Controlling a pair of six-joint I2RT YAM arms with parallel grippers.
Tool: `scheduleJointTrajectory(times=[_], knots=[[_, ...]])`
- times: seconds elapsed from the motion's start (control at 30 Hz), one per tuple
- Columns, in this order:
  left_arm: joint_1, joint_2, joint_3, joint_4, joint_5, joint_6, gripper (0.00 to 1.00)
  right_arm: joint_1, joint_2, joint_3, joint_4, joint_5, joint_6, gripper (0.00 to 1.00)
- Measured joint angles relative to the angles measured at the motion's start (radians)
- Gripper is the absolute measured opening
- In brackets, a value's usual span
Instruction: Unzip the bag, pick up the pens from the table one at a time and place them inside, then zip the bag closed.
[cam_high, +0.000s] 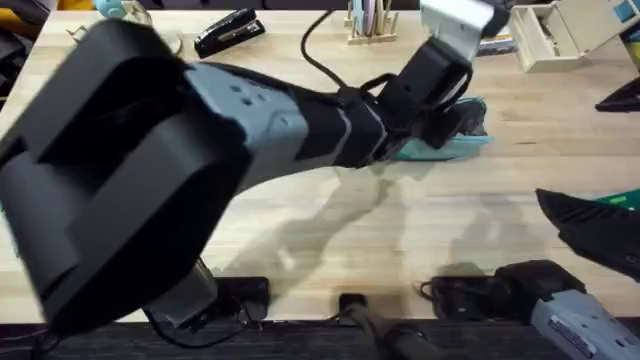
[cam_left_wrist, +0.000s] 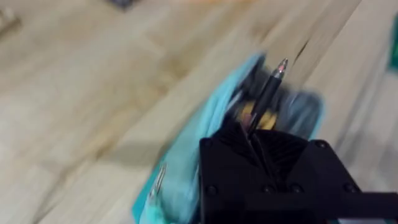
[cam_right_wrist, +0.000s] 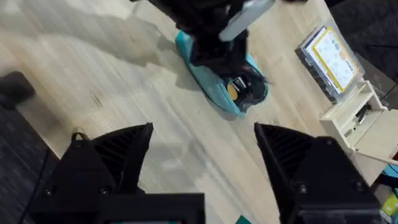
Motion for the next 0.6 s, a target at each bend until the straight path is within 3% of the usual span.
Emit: scheduleJointTrajectory(times=[0.23, 0.43, 0.53, 0.6], knots=[[-0.005, 0.021, 0.012, -0.173, -0.001, 0.103, 0.044, 0.000, 0.000, 0.000, 0.000, 0.000, 0.000, 0.998], [-0.008, 0.021, 0.019, -0.194, -0.001, 0.143, 0.063, 0.000, 0.000, 0.000, 0.000, 0.000, 0.000, 0.998], [-0.008, 0.021, 0.019, -0.193, -0.001, 0.158, 0.343, 0.000, 0.000, 0.000, -0.007, 0.000, 0.000, 0.998], [-0.008, 0.021, 0.019, -0.192, 0.000, 0.166, 0.609, 0.000, 0.000, 0.000, -0.017, 0.000, 0.000, 0.998]])
